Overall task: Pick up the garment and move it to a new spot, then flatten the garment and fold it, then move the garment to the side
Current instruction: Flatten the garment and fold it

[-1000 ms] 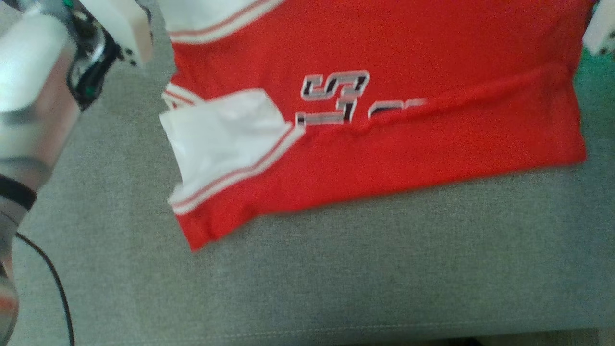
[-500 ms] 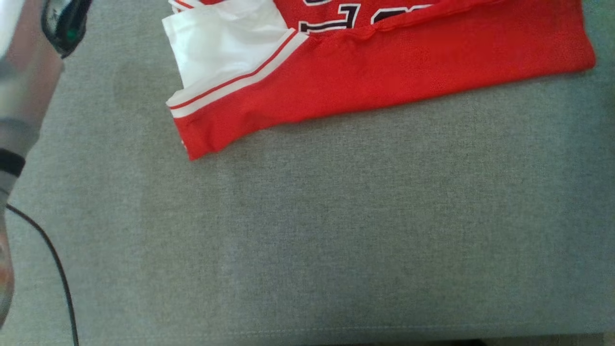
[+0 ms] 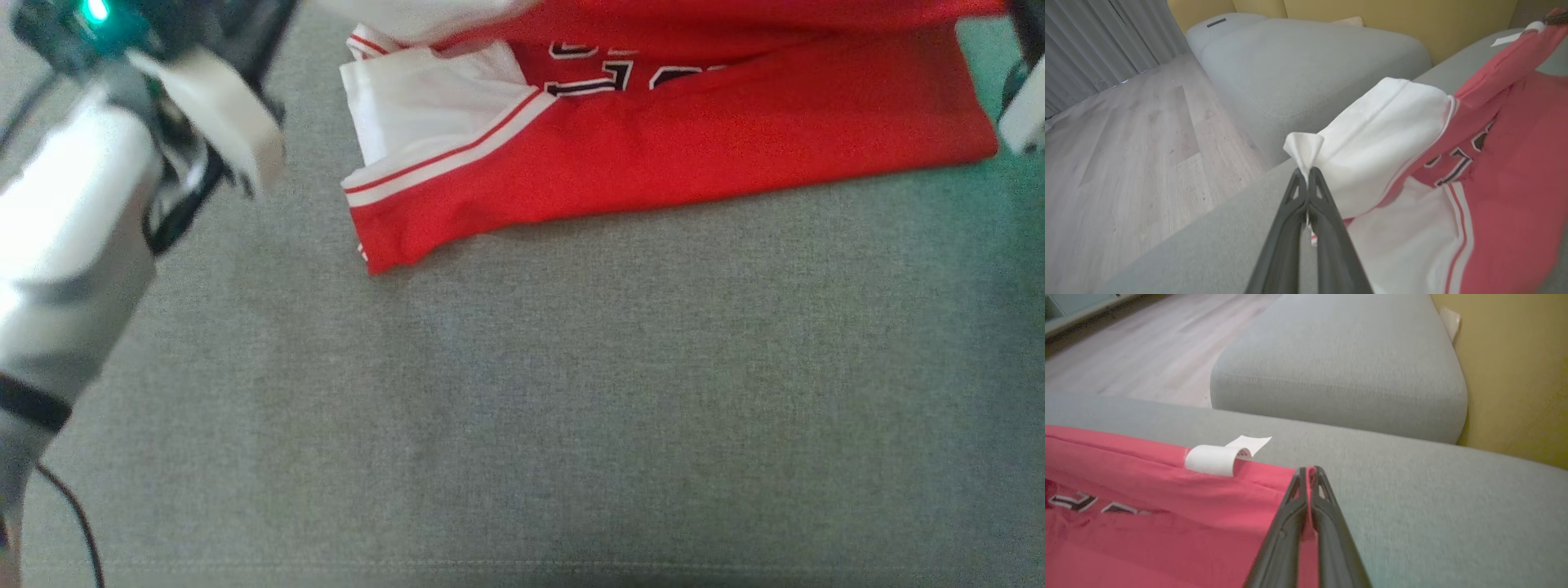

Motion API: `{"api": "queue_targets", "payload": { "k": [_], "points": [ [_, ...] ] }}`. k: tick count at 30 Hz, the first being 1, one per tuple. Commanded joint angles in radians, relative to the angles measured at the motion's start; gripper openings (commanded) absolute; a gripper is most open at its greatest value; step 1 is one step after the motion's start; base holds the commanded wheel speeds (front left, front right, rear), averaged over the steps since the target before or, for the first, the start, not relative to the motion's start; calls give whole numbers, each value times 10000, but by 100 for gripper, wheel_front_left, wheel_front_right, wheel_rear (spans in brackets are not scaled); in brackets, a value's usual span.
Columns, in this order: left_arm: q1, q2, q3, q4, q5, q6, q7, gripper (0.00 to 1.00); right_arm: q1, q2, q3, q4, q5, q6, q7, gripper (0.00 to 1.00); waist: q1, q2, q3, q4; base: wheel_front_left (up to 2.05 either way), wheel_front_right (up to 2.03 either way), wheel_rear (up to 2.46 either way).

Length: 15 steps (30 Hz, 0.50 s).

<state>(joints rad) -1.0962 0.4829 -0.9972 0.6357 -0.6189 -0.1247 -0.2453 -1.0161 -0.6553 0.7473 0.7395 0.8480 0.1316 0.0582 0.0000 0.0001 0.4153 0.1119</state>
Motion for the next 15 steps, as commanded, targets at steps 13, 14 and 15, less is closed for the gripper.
{"api": "queue_targets", "payload": {
  "k": [13, 14, 15],
  "points": [
    [761, 2261, -2055, -3107, -1647, -57, 1741, 0, 1119, -1823, 1760, -1352, 827, -9, 1877, 0, 0, -1, -567, 102, 0, 0, 0],
    [761, 2318, -2159, -3202, -1731, -57, 1826, 0, 1124, -1880, 1860, -1407, 865, -9, 1988, 0, 0, -1, -560, 93, 0, 0, 0],
    [764, 2351, -2241, -3269, -1817, -57, 1906, 0, 1119, -1923, 1932, -1453, 908, -9, 2066, 0, 0, -1, -551, 83, 0, 0, 0]
  ]
}}
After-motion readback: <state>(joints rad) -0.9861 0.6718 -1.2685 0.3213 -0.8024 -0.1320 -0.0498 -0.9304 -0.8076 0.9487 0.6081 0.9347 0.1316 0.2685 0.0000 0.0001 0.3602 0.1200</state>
